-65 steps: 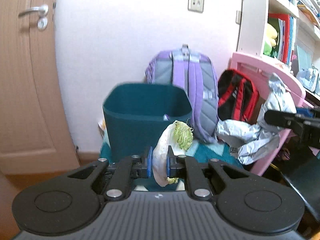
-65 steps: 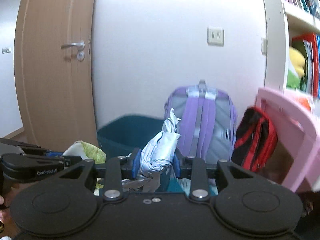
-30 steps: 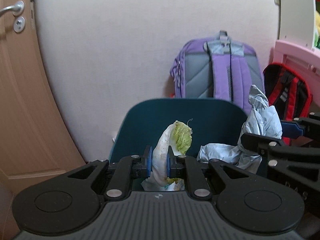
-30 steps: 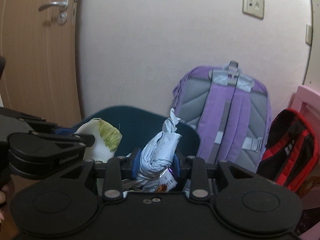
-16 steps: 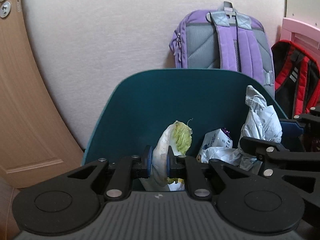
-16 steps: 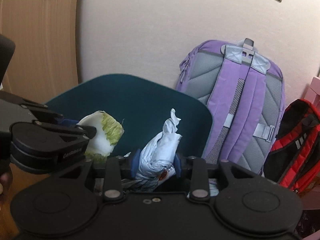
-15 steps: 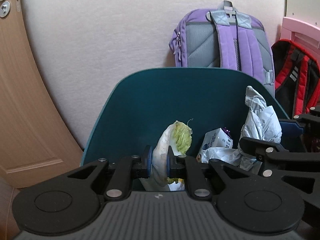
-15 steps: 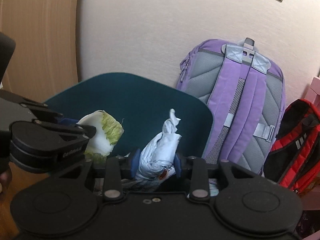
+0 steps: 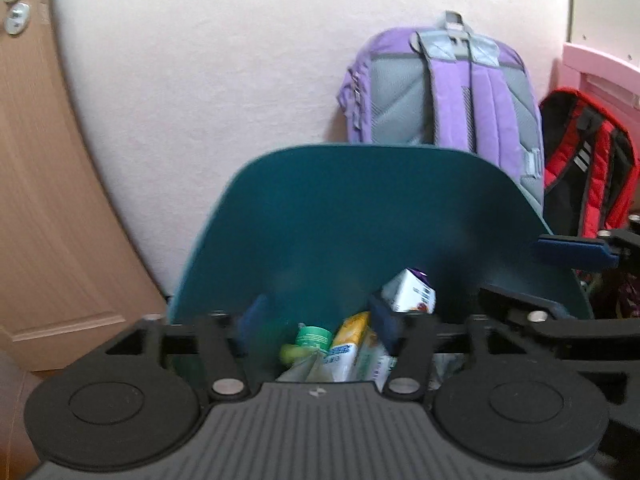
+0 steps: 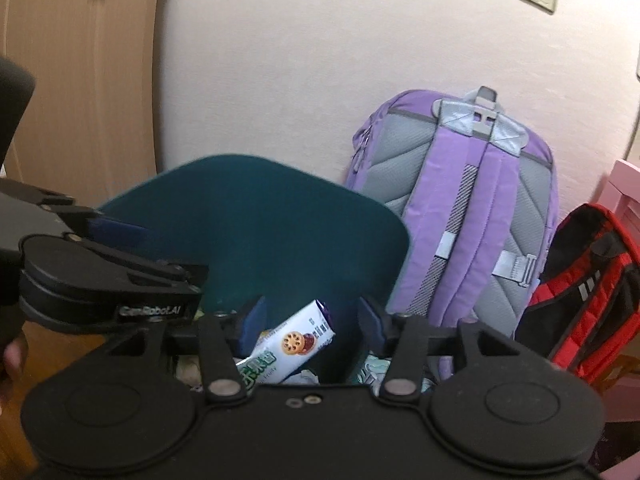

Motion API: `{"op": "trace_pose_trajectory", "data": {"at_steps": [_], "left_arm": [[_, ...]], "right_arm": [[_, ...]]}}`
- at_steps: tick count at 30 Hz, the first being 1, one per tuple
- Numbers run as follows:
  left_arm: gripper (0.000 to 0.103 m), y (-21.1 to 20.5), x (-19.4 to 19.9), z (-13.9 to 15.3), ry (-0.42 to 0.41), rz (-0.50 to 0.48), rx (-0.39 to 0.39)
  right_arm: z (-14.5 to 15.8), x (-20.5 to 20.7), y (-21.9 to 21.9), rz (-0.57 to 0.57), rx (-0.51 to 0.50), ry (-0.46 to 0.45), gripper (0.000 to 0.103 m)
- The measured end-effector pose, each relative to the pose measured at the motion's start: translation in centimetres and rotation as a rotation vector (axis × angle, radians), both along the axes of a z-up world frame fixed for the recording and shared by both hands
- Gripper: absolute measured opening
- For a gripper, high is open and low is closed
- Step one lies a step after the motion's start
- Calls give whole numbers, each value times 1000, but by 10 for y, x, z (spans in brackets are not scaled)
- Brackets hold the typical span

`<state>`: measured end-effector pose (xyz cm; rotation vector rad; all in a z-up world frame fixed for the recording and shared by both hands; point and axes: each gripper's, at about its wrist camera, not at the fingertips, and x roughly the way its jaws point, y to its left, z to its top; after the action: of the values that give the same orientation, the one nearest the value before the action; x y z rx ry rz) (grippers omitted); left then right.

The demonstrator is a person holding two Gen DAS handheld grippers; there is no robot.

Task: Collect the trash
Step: 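Open both tools to drop the leaf and paper into the wastebasket, then lower both tools back toward the red plastic bag on the floor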

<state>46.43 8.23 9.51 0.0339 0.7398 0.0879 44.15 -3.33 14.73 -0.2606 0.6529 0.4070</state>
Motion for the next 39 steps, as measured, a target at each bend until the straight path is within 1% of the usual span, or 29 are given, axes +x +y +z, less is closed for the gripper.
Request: {"op": "trace_pose_trajectory", "data": {"at_steps": [1,2,6,10,13,17,22,24,27,29,31,35,39], "left_arm": [[74,1,-4,3,-11,3,-9],[74,2,-8,8,-20,-1,-23],[74,4,-28,26,-39,0,-51],[74,2,-51,46,-68,0,-61],[78,-2,-73,62,-91,-4,-56],[78,-9,-106,81,-118,-21,-50],[79,-14,-144,92,-137,-28,-58],[81,-15,-158,93,-142,-29,-62],[82,-17,-180,93,-148,-32,-65],[82,-17,-193,90,-147,-30,-73],[82,-17,-207,86,-144,-29,-75],[82,-18,-224,73,-127,-29,-79],[82,-17,-239,53,-105,-25,-111]], "right_arm": [[4,-2,-3,0,9,-1,59],[9,-6,-5,-7,13,-5,61],[30,-26,-14,2,27,-32,63],[49,-50,-21,13,36,-58,69],[64,-72,-25,22,39,-78,70],[80,-103,-31,29,59,-99,71],[92,-142,-39,39,68,-114,74],[92,-154,-44,39,78,-109,75],[87,-169,-52,35,76,-101,77],[82,-180,-56,36,76,-96,80],[78,-192,-60,41,85,-90,85],[63,-211,-65,51,91,-71,90],[42,-224,-69,58,93,-37,95]]}}
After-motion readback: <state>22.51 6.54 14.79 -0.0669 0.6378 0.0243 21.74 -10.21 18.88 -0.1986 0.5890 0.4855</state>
